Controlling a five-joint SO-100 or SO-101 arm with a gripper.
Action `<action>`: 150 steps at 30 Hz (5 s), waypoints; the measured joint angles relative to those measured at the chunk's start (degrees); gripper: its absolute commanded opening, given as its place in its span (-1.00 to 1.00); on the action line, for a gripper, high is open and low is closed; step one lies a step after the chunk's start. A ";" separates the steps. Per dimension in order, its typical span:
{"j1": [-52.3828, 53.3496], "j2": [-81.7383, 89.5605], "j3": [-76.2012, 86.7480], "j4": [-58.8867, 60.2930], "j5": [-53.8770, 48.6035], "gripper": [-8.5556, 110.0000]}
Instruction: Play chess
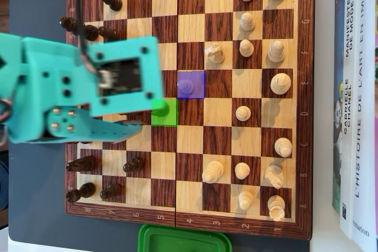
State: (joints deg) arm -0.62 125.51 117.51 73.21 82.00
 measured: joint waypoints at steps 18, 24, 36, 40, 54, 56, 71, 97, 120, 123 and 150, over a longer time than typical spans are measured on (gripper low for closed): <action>2.02 -17.31 -10.72 11.25 0.00 -0.57; 2.02 -18.72 -10.81 11.25 0.00 -0.57; 2.02 -22.15 -10.81 7.82 0.00 -0.56; 2.02 -23.64 -10.81 7.65 0.00 -0.56; 0.09 -27.07 -10.90 3.34 0.00 -0.56; 0.09 -27.07 -10.90 3.25 0.00 -0.56; 0.53 -30.59 -10.90 3.25 0.00 -0.57; 1.32 -31.99 -10.90 0.62 0.00 -0.59; 1.58 -31.11 -11.34 0.62 0.00 -0.85; 1.41 -27.77 -11.25 0.62 0.00 -0.85; 28.39 -13.18 -11.25 4.39 -17.84 -0.85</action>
State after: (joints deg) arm 27.77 112.32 106.26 77.61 64.16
